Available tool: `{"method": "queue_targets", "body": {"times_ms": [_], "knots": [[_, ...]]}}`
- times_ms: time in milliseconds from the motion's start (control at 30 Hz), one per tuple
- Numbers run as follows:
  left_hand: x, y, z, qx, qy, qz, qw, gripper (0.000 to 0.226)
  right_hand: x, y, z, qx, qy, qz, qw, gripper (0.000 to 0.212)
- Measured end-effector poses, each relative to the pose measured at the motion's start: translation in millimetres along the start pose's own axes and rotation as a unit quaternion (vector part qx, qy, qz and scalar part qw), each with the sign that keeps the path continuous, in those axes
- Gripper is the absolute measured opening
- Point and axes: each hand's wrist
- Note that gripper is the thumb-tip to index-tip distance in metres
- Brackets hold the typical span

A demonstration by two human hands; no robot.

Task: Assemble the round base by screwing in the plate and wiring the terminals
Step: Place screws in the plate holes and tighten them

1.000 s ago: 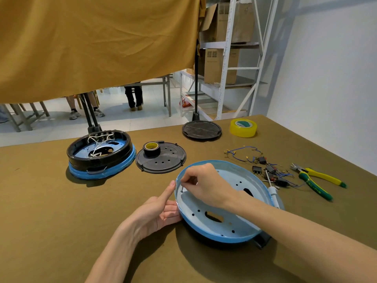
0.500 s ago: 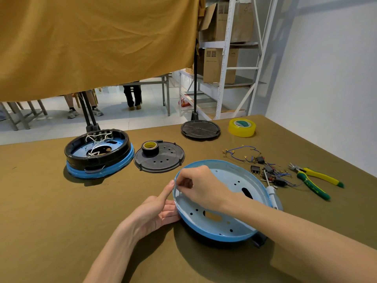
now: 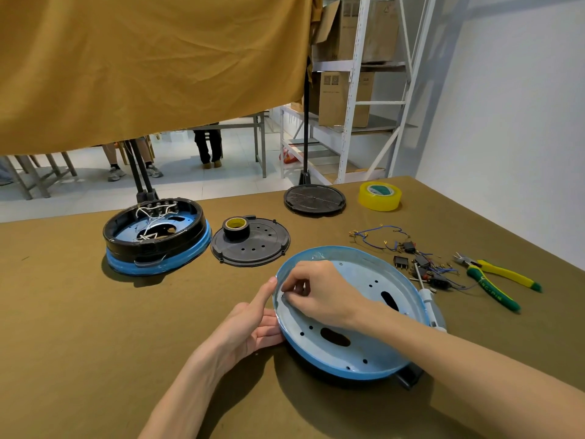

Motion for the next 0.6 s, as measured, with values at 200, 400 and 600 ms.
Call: {"method": "queue_targets", "body": {"times_ms": [200, 400, 600], "knots": [[2, 2, 0, 0.014, -0.004, 0.008, 1.0, 0.078, 0, -1, 6, 0.022, -0.041, -0.025, 0.999, 0.013], [6, -3, -4, 0.032, 0.006, -0.019, 0.999, 0.076, 8, 4, 16, 0.041, -0.075, -0.046, 0.995, 0.027], [8, -7, -12, 0.041, 0.051, -0.079, 0.995, 0.069, 14, 3, 20, 0.048, -0.09, -0.02, 0.995, 0.032]]}}
Point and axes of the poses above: each hand's wrist, its own x-axis away from the middle knuckle, its own z-axis out of the back of the hand, y = z × x, and after that the axes turned 14 degrees about -z, right-handed
